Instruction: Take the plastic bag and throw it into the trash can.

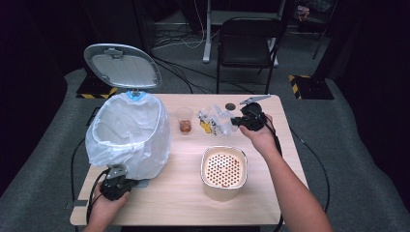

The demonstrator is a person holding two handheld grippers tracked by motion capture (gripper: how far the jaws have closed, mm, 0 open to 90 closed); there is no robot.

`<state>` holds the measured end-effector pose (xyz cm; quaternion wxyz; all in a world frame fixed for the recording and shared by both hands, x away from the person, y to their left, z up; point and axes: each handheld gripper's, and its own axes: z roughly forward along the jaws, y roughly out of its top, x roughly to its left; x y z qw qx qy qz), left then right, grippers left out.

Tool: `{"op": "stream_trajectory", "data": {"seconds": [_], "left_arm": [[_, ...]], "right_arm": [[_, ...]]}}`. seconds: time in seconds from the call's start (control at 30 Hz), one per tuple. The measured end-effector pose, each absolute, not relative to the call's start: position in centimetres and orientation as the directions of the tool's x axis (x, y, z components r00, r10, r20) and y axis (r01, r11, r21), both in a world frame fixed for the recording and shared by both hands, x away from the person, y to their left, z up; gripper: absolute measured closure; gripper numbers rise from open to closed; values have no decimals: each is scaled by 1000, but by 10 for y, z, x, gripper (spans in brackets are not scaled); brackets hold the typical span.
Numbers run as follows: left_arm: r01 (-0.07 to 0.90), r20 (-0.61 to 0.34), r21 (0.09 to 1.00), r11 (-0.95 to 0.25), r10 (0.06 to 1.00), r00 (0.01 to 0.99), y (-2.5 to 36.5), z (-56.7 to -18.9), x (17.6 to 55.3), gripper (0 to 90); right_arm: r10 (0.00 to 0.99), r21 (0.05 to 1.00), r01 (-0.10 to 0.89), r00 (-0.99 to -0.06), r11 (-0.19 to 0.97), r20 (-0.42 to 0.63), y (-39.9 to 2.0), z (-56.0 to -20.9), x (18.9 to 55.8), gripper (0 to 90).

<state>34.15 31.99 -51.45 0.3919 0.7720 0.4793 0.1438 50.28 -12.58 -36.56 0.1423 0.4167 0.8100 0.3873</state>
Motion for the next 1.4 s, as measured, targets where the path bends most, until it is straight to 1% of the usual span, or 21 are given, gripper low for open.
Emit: {"op": "stream_trajectory", "data": {"seconds": [0.07,0.1,0.2,0.27,0.3,0.37,0.4,0.5,0.53,0.63,0.67,0.8,0.83,0.93,0.97,1.0,1.13,1.17,1.37,1.4], "left_arm": [[633,-149,738,-235,858,491,320,-514,341,900],[634,-146,736,-237,859,491,320,-514,341,900],[628,-153,743,-232,854,497,320,-515,341,900],[629,-146,740,-236,857,494,320,-514,341,900],[629,-151,741,-234,855,496,320,-514,341,900],[631,-153,740,-233,855,496,320,-514,341,900],[632,-148,738,-235,858,492,319,-514,341,900],[632,-148,737,-240,855,497,320,-514,342,900],[636,-148,734,-240,857,493,320,-513,341,900],[636,-148,734,-239,857,493,320,-513,342,900],[636,-148,734,-240,856,495,320,-513,342,900],[636,-140,729,-253,855,500,321,-513,342,900],[636,-148,733,-241,856,495,320,-513,342,900],[636,-145,733,-241,858,493,320,-513,341,900],[636,-145,733,-241,858,493,320,-513,341,900],[636,-146,733,-241,858,493,320,-513,341,900],[636,-142,731,-245,858,493,320,-513,341,900],[636,-147,733,-242,856,495,320,-513,342,900],[637,-141,729,-252,855,499,321,-513,342,900],[637,-148,733,-238,858,492,320,-513,342,900]], "right_arm": [[756,761,534,-648,369,89,-121,-346,494,873],[756,761,534,-648,369,89,-121,-346,494,873],[725,771,507,-683,385,88,-113,-327,484,873],[716,776,497,-692,388,86,-110,-322,482,873],[699,785,487,-708,383,98,-104,-313,478,872],[688,791,475,-719,386,96,-102,-309,477,872],[670,800,472,-733,371,122,-97,-301,474,872],[645,808,462,-751,366,137,-92,-295,472,873],[629,815,442,-767,375,127,-87,-290,471,872],[614,818,430,-780,383,123,-82,-285,468,873],[603,823,431,-785,371,139,-77,-280,467,873],[576,836,406,-806,369,137,-66,-271,466,873],[567,840,400,-812,367,139,-62,-269,466,873],[530,849,383,-835,365,149,-41,-261,467,873],[530,849,383,-835,365,149,-41,-261,467,873],[509,851,370,-848,372,146,-27,-257,466,873],[482,858,346,-866,380,136,-11,-253,467,872],[470,859,344,-871,379,141,0,-251,467,872],[443,868,324,-886,376,139,24,-250,471,873],[438,868,322,-888,377,138,29,-251,471,872]]}}
